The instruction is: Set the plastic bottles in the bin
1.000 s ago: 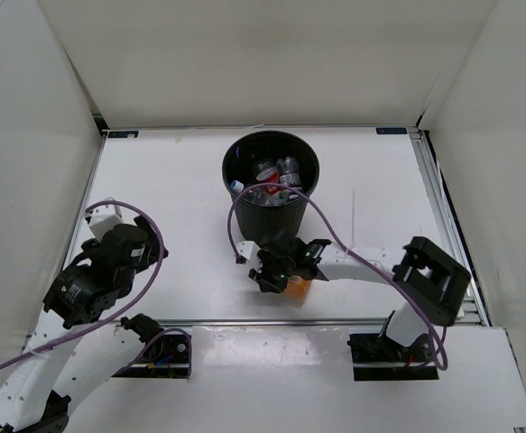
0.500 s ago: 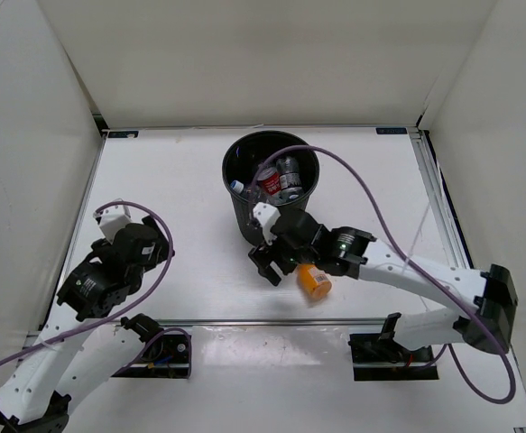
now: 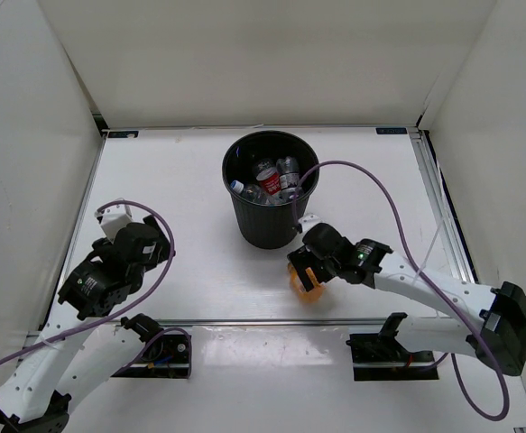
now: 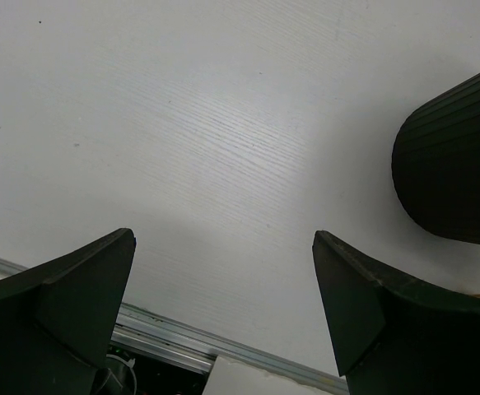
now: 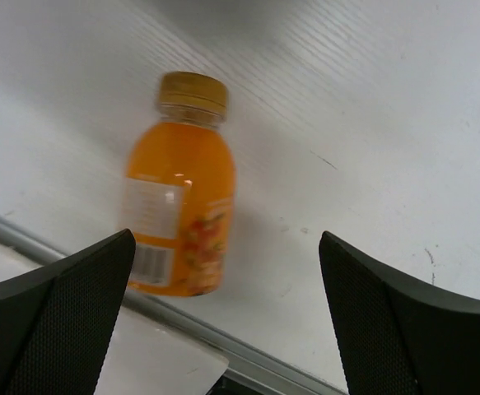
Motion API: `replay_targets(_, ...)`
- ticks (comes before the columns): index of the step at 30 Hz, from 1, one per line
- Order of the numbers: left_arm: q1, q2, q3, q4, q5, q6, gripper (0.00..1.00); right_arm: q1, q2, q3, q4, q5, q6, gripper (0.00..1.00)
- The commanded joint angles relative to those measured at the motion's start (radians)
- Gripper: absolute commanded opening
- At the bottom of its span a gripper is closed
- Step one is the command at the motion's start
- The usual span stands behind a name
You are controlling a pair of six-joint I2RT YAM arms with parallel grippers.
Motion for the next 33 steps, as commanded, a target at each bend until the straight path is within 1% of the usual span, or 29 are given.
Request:
replay_targets(1,0.003,-0.001,0.008,0.001,0.001,0.013,1.00,-0.060,-0.022,-0.056,0.099,-0.057,-0.011,0.95)
replay_targets(5,0.003,-0.001,0.008,0.001,0.001,0.013,1.00,-0.080,0.027,-0.140,0.220,-0.232,-0.021,0.93)
replay_targets(8,0.003,-0.001,0.008,-0.012,0.001,0.013,1.00,-0.069,0.045,-0.149,0.275,-0.290,0.000,0.93)
replay_targets(12,0.003,-0.001,0.018,-0.035,-0.008,-0.010,1.00,-0.069,0.091,-0.171,0.286,-0.312,0.014,0.91)
replay_targets(16,0.003,-0.012,0.018,-0.056,-0.009,-0.032,1.00,-0.069,0.119,-0.214,0.315,-0.344,0.014,0.86)
replay_targets(17,0.003,-0.012,0.028,-0.056,-0.009,-0.032,1.00,-0.069,0.131,-0.223,0.330,-0.364,0.014,0.81)
replay_targets(19,0.003,-0.012,0.028,-0.075,-0.018,-0.041,1.00,-0.069,0.131,-0.214,0.318,-0.364,0.014,0.77)
replay_targets(20,0.003,-0.021,0.028,-0.075,-0.018,-0.041,1.00,-0.069,0.131,-0.214,0.308,-0.364,0.014,0.72)
replay_targets(22,0.003,-0.021,0.028,-0.085,-0.018,-0.052,1.00,-0.069,0.120,-0.205,0.257,-0.353,0.014,0.61)
replay_targets(23,0.003,-0.021,0.028,-0.085,-0.018,-0.052,1.00,-0.069,0.093,-0.186,0.228,-0.353,0.037,0.53)
replay_targets(25,0.003,-0.030,0.037,-0.085,-0.027,-0.064,1.00,-0.060,0.046,-0.148,0.138,-0.370,0.063,0.47)
replay_targets(26,0.003,-0.030,0.038,-0.095,-0.027,-0.076,1.00,-0.028,-0.026,-0.136,0.111,-0.387,0.080,0.40)
replay_targets(27,0.003,-0.030,0.038,-0.095,-0.027,-0.088,1.00,-0.011,-0.069,-0.126,0.091,-0.404,0.103,0.39)
replay_targets(28,0.003,-0.030,0.038,-0.095,-0.027,-0.088,1.00,0.008,-0.167,-0.111,0.082,-0.424,0.103,0.37)
replay_targets(30,0.003,-0.041,0.038,-0.084,-0.027,-0.101,1.00,0.057,-0.263,-0.077,0.070,-0.424,0.115,0.32)
replay_targets(31,0.003,-0.041,0.038,-0.070,-0.027,-0.101,1.00,0.057,-0.337,-0.051,0.055,-0.377,0.129,0.30)
replay_targets(33,0.003,-0.041,0.038,-0.055,-0.027,-0.101,1.00,0.057,-0.381,0.059,0.054,-0.299,0.129,0.25)
